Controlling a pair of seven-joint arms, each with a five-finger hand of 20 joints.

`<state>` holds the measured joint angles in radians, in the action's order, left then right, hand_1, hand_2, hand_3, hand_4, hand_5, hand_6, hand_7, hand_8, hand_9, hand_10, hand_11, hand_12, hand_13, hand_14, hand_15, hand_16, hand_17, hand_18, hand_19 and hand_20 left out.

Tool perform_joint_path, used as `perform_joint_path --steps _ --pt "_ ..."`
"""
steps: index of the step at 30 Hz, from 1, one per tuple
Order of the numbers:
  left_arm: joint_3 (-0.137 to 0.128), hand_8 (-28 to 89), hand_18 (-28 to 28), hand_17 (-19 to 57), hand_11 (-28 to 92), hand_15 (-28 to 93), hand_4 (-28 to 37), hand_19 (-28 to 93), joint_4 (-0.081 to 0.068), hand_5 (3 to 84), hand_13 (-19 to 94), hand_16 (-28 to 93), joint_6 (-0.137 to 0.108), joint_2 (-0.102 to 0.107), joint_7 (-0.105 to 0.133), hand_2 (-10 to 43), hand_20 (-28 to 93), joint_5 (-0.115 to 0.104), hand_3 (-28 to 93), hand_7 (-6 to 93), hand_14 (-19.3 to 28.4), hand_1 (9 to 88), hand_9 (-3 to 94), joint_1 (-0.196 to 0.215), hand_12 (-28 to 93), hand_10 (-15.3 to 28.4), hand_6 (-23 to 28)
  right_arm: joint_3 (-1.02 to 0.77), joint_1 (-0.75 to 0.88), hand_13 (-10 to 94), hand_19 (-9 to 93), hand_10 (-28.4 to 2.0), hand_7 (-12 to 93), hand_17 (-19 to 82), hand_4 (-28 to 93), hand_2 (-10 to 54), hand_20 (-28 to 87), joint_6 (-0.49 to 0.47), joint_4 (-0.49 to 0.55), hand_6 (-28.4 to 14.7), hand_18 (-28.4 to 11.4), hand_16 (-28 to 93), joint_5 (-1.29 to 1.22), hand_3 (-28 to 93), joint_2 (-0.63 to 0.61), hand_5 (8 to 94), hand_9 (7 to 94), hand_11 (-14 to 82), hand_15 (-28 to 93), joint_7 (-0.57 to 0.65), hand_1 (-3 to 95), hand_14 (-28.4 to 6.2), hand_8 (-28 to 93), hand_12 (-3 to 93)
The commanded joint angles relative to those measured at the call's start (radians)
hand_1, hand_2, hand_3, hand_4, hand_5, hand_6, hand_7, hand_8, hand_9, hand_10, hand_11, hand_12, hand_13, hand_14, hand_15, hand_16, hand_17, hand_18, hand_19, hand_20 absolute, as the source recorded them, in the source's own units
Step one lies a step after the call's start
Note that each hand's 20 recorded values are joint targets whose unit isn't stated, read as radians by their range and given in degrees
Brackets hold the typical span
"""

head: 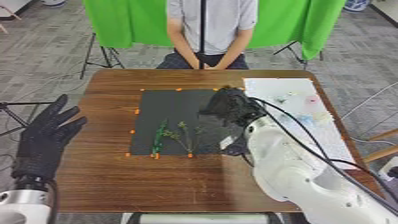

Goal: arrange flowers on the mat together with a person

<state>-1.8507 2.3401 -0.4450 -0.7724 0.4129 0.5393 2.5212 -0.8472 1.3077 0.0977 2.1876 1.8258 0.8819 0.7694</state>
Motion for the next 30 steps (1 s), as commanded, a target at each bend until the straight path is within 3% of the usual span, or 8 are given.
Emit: perform_joint_path --steps 1,9,10,13,17,23,27,30 --pt "-0.017 -9 19.3 -9.6 19 42 -22.8 38 0.012 30.1 21 -5 -0.015 0.012 0.03 7.4 14 -0.015 75 11.3 20.7 21.2 28.6 0.051 12 14.6 4.7 -0.216 0.225 59 71 -19.9 14 26 -21 -2.1 -1 0.273 0.009 -6.8 -28.0 11 -0.306 67 -0.104 56.3 62.8 20.5 52 -0.168 31.2 -18.3 -11 15.8" --pt "-0.03 -9 19.4 -9.8 19 42 -24.9 37 0.013 30.4 21 -5 0.01 -0.014 0.009 7.4 14 0.016 74 10.9 20.8 19.7 28.4 0.052 12 14.5 4.2 -0.377 0.38 51 64 -20.7 15 20 -23 -1.5 2 0.384 -0.012 -6.0 -28.0 10 -0.737 70 -0.115 51.5 55.7 16.8 48 -0.473 28.8 -20.0 -12 15.1" --pt "-0.031 -9 19.4 -9.8 19 42 -25.0 37 0.014 30.5 21 -5 0.01 -0.012 0.011 7.4 14 0.014 74 10.7 20.8 19.6 28.4 0.055 12 14.5 4.1 -0.358 0.369 51 63 -20.7 15 19 -23 -1.5 3 0.424 -0.019 -5.9 -27.8 10 -0.752 70 -0.122 51.1 55.4 16.8 48 -0.505 28.6 -20.1 -12 15.1" --pt "-0.023 -9 19.3 -9.8 18 41 -25.8 37 0.013 30.8 20 -5 -0.011 0.018 0.063 7.3 14 -0.017 74 10.3 20.7 19.2 28.4 0.076 12 14.6 3.9 -0.394 0.39 48 61 -20.4 15 17 -23 -1.5 4 0.423 -0.019 -5.4 -27.6 10 -0.824 71 -0.122 49.9 53.8 16.6 47 -0.539 28.0 -20.2 -12 15.2" --pt "-0.026 -8 19.4 -9.9 18 40 -26.7 36 0.013 30.9 20 -5 -0.008 0.025 0.086 7.1 14 -0.023 74 10.0 20.7 18.7 28.3 0.099 12 14.4 3.6 -0.436 0.428 47 60 -20.2 15 16 -24 -1.3 5 0.424 -0.017 -5.3 -27.6 10 -0.869 72 -0.124 48.9 52.5 16.4 47 -0.579 27.4 -20.1 -12 15.2" --pt "-0.027 -8 19.3 -10.1 16 38 -28.0 35 0.013 30.0 20 -4 -0.006 0.005 0.069 7.1 13 -0.015 74 9.2 20.2 18.2 27.7 0.096 12 13.9 3.1 -0.463 0.459 46 58 -20.4 15 16 -24 -0.9 7 0.458 -0.014 -5.2 -27.6 10 -0.921 73 -0.124 48.1 51.7 15.9 46 -0.61 26.4 -20.4 -12 15.2" --pt "-0.015 -8 19.3 -10.2 16 38 -28.1 35 0.011 29.6 20 -3 -0.03 0.04 0.106 7.1 13 -0.049 74 9.2 20.2 17.9 27.6 0.098 12 13.9 3.1 -0.476 0.478 46 58 -20.4 15 15 -24 -0.8 8 0.452 -0.014 -5.1 -27.7 11 -0.957 73 -0.13 47.9 51.3 15.8 46 -0.638 25.8 -20.5 -12 15.2" --pt "-0.008 -8 19.3 -10.2 16 38 -28.1 35 0.008 29.5 20 -3 -0.023 0.035 0.094 7.2 14 -0.044 74 9.2 20.2 18.1 27.7 0.085 13 14.0 3.3 -0.482 0.488 46 57 -20.5 15 15 -24 -0.6 9 0.443 -0.015 -5.2 -27.7 11 -0.974 73 -0.132 47.9 51.2 15.7 46 -0.651 25.6 -20.6 -12 15.2"
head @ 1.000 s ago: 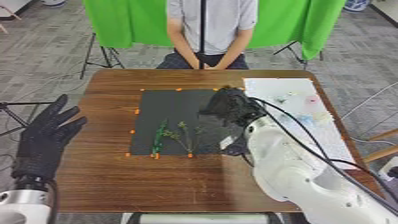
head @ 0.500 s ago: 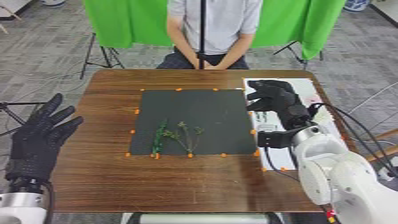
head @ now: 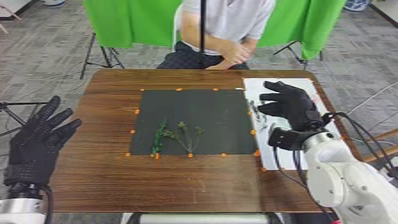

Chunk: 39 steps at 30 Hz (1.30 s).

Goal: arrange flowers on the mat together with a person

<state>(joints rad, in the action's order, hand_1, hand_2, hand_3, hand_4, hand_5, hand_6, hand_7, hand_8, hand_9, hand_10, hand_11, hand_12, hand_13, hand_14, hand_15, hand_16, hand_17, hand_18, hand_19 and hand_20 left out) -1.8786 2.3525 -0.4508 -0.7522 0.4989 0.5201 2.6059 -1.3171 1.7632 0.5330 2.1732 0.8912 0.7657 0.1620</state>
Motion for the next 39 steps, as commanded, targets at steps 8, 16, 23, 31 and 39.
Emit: perform_joint_path --steps 8,16,23,31,39 --pt "0.024 -8 19.3 -10.1 16 39 -28.0 35 -0.004 29.4 20 -3 -0.03 0.023 0.016 7.3 14 -0.037 74 9.2 20.5 18.3 27.8 0.003 13 14.1 3.5 -0.023 0.051 46 57 -20.5 15 15 -24 -0.3 10 -0.001 0.001 -5.3 -27.7 11 -0.043 73 -0.016 47.9 51.0 15.7 46 -0.044 25.2 -20.7 -12 15.3" --pt "0.026 -8 19.1 -10.0 17 40 -27.7 36 -0.003 29.7 20 -4 -0.046 0.038 0.015 8.1 14 -0.057 74 9.8 21.0 19.0 28.0 0.005 13 14.5 4.2 -0.031 0.061 46 56 -20.5 15 15 -24 -0.2 10 -0.012 0.001 -5.4 -27.7 11 -0.049 73 -0.017 48.0 51.0 15.8 47 -0.045 25.2 -20.6 -12 15.3" --pt "0.022 -8 19.1 -10.0 18 41 -27.3 36 -0.002 29.8 20 -4 -0.033 0.022 -0.01 8.2 14 -0.038 74 9.9 21.1 19.1 28.0 -0.004 12 14.5 4.3 -0.045 0.075 46 56 -20.5 15 15 -24 -0.2 10 -0.032 0.004 -5.7 -27.7 11 -0.041 73 -0.009 48.0 51.0 15.9 47 -0.038 25.3 -20.6 -12 15.3" --pt "0.023 -8 19.1 -10.0 18 41 -27.2 36 -0.002 29.8 20 -4 -0.034 0.022 -0.005 8.1 14 -0.04 74 10.0 21.1 19.1 28.1 -0.004 12 14.6 4.3 -0.035 0.065 46 56 -20.6 15 15 -24 -0.1 10 -0.02 0.003 -5.6 -27.6 11 -0.044 73 -0.016 47.8 51.1 16.0 47 -0.044 25.5 -20.6 -12 15.3" --pt "0.026 -8 19.1 -10.0 18 41 -27.3 36 -0.001 29.9 20 -4 -0.032 0.014 -0.015 8.2 14 -0.035 74 10.3 21.1 19.3 28.2 -0.01 12 14.6 4.3 -0.037 0.067 46 56 -20.5 15 15 -24 -0.1 11 -0.02 0.008 -5.6 -27.6 10 -0.041 73 -0.019 48.1 51.1 16.1 47 -0.038 25.6 -20.5 -12 15.2"
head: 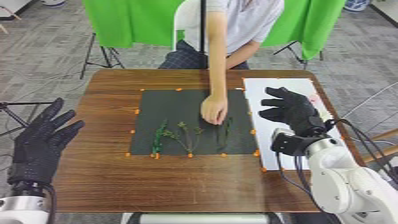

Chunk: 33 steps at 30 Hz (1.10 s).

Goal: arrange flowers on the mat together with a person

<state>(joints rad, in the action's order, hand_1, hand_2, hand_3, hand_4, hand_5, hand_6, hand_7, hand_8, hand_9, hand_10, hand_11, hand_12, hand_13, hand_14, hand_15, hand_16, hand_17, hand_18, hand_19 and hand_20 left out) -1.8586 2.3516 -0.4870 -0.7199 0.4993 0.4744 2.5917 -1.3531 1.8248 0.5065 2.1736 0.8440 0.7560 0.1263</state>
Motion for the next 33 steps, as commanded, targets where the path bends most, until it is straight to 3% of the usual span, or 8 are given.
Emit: perform_joint_path --steps 1,4,12,18,23,24,30,33 --pt "0.005 -8 19.1 -9.9 18 41 -27.4 36 0.0 29.9 20 -4 0.003 -0.013 -0.011 8.2 14 0.007 74 10.3 21.1 19.3 28.3 0.006 12 14.7 4.3 0.002 0.004 46 56 -20.5 15 15 -24 -0.1 11 0.008 0.008 -5.6 -27.6 10 0.007 73 -0.011 48.1 51.2 16.1 47 -0.004 25.6 -20.5 -12 15.2" --pt "0.006 -8 19.0 -9.9 18 41 -27.5 36 -0.001 29.9 20 -4 -0.001 -0.006 -0.002 8.2 14 -0.001 74 10.3 21.1 19.3 28.2 0.008 12 14.7 4.3 0.002 0.005 46 56 -20.5 15 15 -24 0.1 11 0.006 0.008 -5.6 -27.5 11 0.006 73 -0.014 48.2 52.0 16.8 47 -0.006 25.7 -20.2 -12 15.5" --pt "0.004 -8 18.9 -9.9 18 42 -27.5 36 0.0 30.0 20 -4 0.014 -0.038 -0.038 8.2 14 0.031 74 10.3 21.1 19.2 28.2 -0.003 12 14.7 4.3 -0.002 0.009 47 56 -20.7 16 15 -24 0.0 11 0.002 0.009 -5.6 -27.4 11 0.019 73 -0.008 48.3 53.1 19.1 49 0.005 25.8 -19.9 -12 15.9" --pt "0.005 -8 18.9 -9.8 18 42 -27.6 36 0.0 30.0 20 -4 0.014 -0.035 -0.037 8.2 14 0.029 74 10.3 21.2 19.3 28.2 -0.005 12 14.7 4.4 -0.002 0.008 47 56 -20.7 16 15 -24 0.0 11 0.007 0.009 -5.6 -27.4 11 0.031 73 -0.013 48.4 53.1 19.3 50 0.011 25.9 -19.8 -12 15.8" --pt "0.004 -8 18.8 -9.8 18 42 -27.5 36 0.001 30.0 20 -5 0.024 -0.053 -0.057 8.3 14 0.047 74 10.3 21.2 19.4 28.3 -0.011 12 14.8 4.5 0.008 -0.001 48 57 -20.7 16 16 -24 0.0 11 0.035 0.011 -5.6 -27.3 11 0.087 73 -0.02 48.3 53.2 19.3 50 0.041 25.9 -19.7 -12 15.7" --pt "0.005 -8 18.8 -9.8 18 42 -27.5 36 0.0 30.0 20 -5 0.017 -0.039 -0.043 8.3 14 0.034 74 10.3 21.2 19.4 28.4 -0.006 12 14.8 4.5 0.009 -0.001 48 58 -20.7 15 16 -24 0.0 11 0.036 0.01 -5.6 -27.3 11 0.102 73 -0.023 48.2 53.1 19.3 51 0.046 25.8 -19.6 -12 15.7" --pt "0.004 -8 18.8 -9.8 18 42 -27.4 37 0.001 30.0 20 -5 0.017 -0.04 -0.046 8.2 14 0.036 74 10.3 21.3 19.4 28.4 -0.008 12 14.8 4.5 0.045 -0.043 48 62 -20.8 15 20 -24 0.0 13 0.074 0.006 -5.7 -26.5 11 0.244 73 -0.038 47.2 49.1 17.3 53 0.139 25.9 -19.5 -12 15.4" --pt "0.004 -8 18.8 -9.8 18 42 -27.4 37 0.002 30.0 20 -5 0.011 -0.028 -0.035 8.2 14 0.025 74 10.3 21.3 19.4 28.4 0.0 12 14.8 4.4 0.118 -0.132 48 64 -20.9 14 21 -24 -0.1 13 0.104 -0.008 -5.6 -26.3 11 0.387 73 -0.038 46.8 48.1 16.4 53 0.257 26.0 -19.6 -12 15.4"
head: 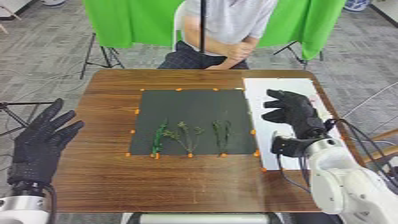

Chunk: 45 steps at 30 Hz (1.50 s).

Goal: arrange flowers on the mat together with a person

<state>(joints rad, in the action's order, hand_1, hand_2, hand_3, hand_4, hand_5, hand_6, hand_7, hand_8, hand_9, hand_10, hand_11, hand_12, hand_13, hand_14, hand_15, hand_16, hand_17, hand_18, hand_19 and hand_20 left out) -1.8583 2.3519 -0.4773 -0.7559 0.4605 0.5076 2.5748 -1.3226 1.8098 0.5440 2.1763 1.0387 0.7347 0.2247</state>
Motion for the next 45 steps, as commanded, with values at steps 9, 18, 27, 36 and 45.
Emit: perform_joint_path --steps 9,18,27,36,45 --pt "0.002 -8 18.8 -9.8 18 42 -27.1 37 0.004 30.0 20 -5 0.001 0.008 0.006 8.3 14 -0.009 74 10.5 21.3 19.6 28.4 0.021 12 14.8 4.5 0.145 -0.162 49 67 -21.0 14 23 -23 -0.6 13 0.033 -0.031 -5.3 -26.6 10 0.55 73 -0.055 46.2 47.2 14.5 55 0.393 27.4 -19.4 -11 15.3" --pt "0.0 -8 18.9 -9.8 18 42 -27.2 37 0.004 30.0 20 -5 0.006 -0.004 -0.007 8.4 14 -0.001 74 10.4 21.3 19.7 28.5 0.015 12 14.8 4.4 0.221 -0.243 52 69 -20.9 14 24 -22 -2.7 12 -0.13 -0.071 -4.6 -26.6 10 0.819 73 -0.066 47.1 47.1 13.4 56 0.628 30.0 -18.6 -11 15.4" --pt "0.003 -8 18.9 -9.9 18 42 -27.1 37 0.004 30.0 20 -5 0.004 0.001 -0.007 8.4 14 -0.004 74 10.2 21.3 19.6 28.5 0.011 12 14.9 4.5 0.312 -0.333 52 70 -20.8 14 24 -22 -3.2 10 -0.227 -0.149 -4.3 -26.8 9 0.889 73 -0.067 47.4 47.3 12.9 57 0.711 31.5 -18.3 -11 15.6" --pt "0.009 -8 18.9 -9.9 19 42 -27.0 37 0.001 30.0 20 -5 0.006 0.003 -0.004 8.5 14 -0.004 74 10.2 21.3 19.7 28.7 0.002 12 14.9 4.5 0.438 -0.445 55 71 -20.6 15 26 -22 -5.3 9 -0.29 -0.218 -3.4 -26.4 9 0.993 75 -0.062 48.5 50.4 15.3 58 0.814 34.7 -17.4 -12 16.2" --pt "0.009 -8 19.0 -9.9 19 42 -26.9 37 -0.002 30.1 20 -5 0.007 0.012 -0.002 8.5 14 -0.01 74 10.4 21.3 19.8 29.1 0.001 12 15.1 4.6 0.506 -0.531 57 73 -21.1 14 27 -22 -5.5 7 -0.359 -0.287 -3.5 -26.0 9 0.946 75 -0.047 47.7 51.6 16.4 59 0.822 35.7 -17.4 -11 16.1"
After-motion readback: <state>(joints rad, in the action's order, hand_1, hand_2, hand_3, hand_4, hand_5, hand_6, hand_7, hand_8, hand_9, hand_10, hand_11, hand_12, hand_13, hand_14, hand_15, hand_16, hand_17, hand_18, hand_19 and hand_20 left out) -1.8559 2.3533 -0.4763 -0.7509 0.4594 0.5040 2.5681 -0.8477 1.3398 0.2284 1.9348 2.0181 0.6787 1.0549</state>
